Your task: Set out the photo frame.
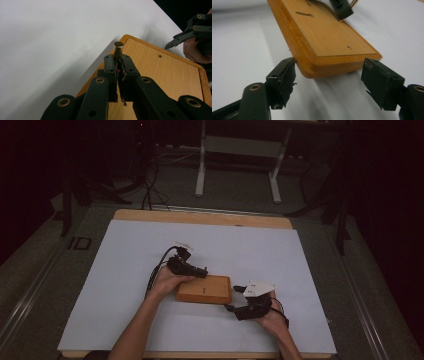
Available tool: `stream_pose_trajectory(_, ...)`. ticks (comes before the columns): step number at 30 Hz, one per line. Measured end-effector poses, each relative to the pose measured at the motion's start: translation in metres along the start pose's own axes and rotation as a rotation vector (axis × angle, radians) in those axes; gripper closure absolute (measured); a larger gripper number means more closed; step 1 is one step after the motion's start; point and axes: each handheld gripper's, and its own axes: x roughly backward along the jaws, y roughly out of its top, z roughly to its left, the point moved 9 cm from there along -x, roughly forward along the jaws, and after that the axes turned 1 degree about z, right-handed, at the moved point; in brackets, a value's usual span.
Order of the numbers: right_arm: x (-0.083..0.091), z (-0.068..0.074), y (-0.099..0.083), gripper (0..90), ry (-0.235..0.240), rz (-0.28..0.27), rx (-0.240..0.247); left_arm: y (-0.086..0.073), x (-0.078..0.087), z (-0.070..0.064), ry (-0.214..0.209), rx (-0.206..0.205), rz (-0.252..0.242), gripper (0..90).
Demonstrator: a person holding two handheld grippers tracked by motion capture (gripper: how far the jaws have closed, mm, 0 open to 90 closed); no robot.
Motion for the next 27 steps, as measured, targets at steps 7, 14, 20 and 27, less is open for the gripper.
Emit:
stream_pose_trajectory(7,-0.015,-0.003,-0.001,26.1,-0.072,0.039,0.042,0.001,0.000,0.001,-0.010,0.003,0.007,85.7)
stream_pose_trajectory(14,-0.023,-0.006,0.002,21.8,-0.106,0.036,0.061,0.001,0.000,0.001,-0.012,0.008,0.001,85.7)
stream_pose_trajectory(20,-0.028,-0.008,0.005,18.0,-0.117,0.036,0.070,0.001,-0.001,0.001,-0.009,0.009,-0.002,85.6)
stream_pose_trajectory(27,-0.031,-0.010,0.010,15.7,-0.128,0.033,0.089,0.002,-0.001,0.002,-0.009,0.015,-0.010,85.5)
